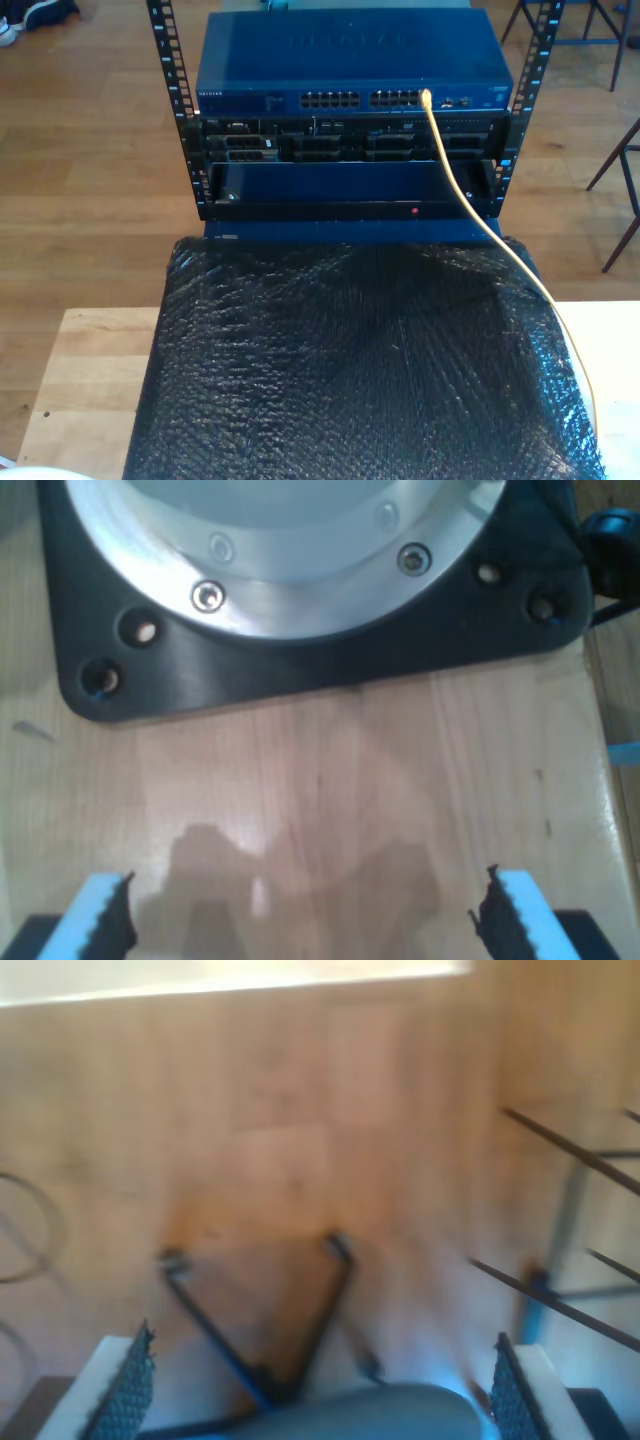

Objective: Grab the cable and plug it in

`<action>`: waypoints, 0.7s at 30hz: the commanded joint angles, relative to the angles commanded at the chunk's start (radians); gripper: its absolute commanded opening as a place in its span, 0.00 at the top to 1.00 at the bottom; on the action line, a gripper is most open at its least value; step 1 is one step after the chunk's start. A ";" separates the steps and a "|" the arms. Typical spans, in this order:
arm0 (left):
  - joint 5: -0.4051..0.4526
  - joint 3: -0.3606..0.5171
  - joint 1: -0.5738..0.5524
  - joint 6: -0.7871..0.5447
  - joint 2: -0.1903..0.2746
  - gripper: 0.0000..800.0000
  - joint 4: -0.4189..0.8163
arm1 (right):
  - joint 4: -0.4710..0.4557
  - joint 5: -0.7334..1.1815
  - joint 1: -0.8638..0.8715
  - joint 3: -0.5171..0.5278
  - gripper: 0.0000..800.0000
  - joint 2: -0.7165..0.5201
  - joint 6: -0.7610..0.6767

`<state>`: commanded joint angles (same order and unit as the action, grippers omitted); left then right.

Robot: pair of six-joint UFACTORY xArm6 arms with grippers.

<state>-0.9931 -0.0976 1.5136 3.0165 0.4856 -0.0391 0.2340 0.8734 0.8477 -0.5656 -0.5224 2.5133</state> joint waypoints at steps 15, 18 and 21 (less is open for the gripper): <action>0.000 0.000 0.000 0.000 0.000 0.00 0.000 | -0.098 0.313 0.336 0.009 0.00 -0.078 0.345; 0.000 0.002 0.000 0.000 0.000 0.00 0.000 | -0.137 0.328 0.384 0.061 0.00 -0.103 0.405; 0.000 0.000 0.000 0.002 0.000 0.00 0.000 | -0.146 0.330 0.414 0.106 0.00 -0.129 0.443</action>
<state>-0.9931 -0.0976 1.5136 3.0181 0.4856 -0.0391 0.0882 1.2033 1.2620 -0.4597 -0.6513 2.9567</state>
